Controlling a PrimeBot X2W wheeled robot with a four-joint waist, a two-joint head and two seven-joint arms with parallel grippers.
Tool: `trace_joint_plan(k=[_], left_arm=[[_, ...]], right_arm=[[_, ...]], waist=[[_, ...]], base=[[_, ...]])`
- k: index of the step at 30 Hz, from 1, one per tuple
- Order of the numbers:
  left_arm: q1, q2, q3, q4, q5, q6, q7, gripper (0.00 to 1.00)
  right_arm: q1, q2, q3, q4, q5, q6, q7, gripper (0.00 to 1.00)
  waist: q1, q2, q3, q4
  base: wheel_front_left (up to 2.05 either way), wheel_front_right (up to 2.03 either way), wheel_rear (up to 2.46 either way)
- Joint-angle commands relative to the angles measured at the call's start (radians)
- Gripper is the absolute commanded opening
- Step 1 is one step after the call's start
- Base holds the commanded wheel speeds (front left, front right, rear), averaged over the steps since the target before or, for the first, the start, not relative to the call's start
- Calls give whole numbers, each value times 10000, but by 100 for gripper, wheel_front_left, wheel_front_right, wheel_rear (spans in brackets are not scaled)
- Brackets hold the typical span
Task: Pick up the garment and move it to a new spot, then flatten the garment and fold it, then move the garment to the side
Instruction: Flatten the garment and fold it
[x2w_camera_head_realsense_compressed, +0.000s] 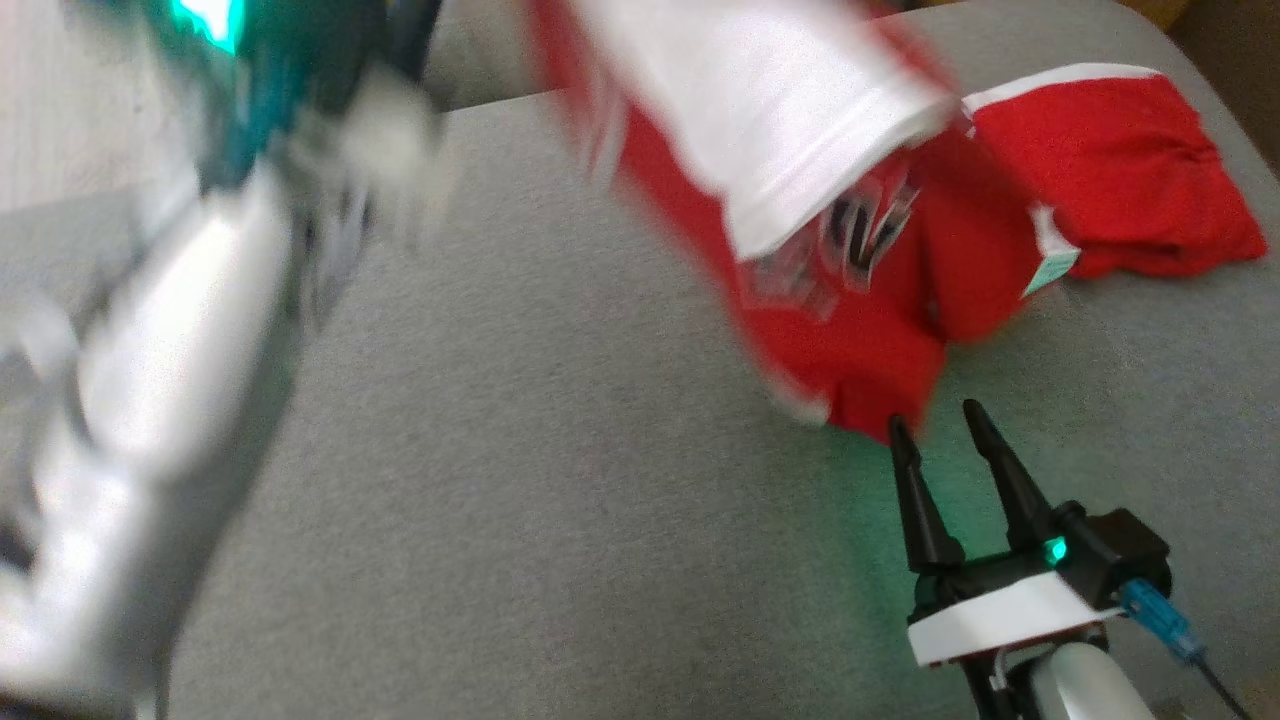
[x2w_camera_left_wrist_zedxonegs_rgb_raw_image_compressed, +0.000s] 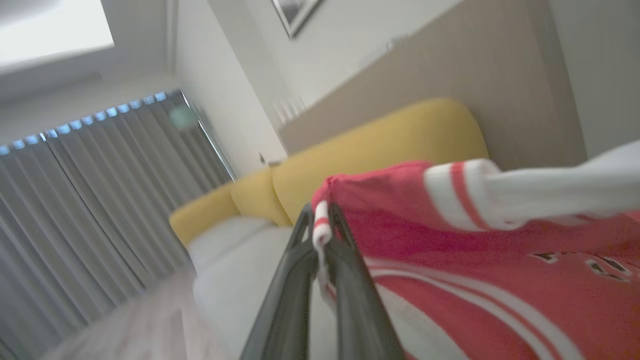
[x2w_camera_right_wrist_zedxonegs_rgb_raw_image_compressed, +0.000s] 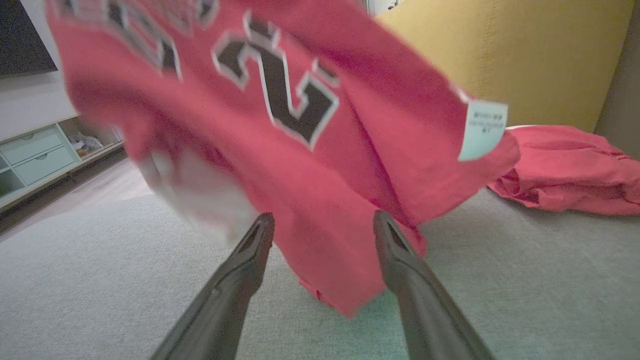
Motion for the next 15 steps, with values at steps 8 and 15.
trace_joint_plan(k=[8,15], left_arm=[[4075,920,758,1096,-1627,40,-1291,0],[4097,548,1220,2741,-1629,803,-2916,100]], right_arm=[[-450,-97,129,-431,-73,-7,-40,100],[-716,-97,318,-401,-39,-7,-40,100]], waist=[[1,0,539,636],[1,0,735,698]], base=[[0,0,0],[0,0,0]])
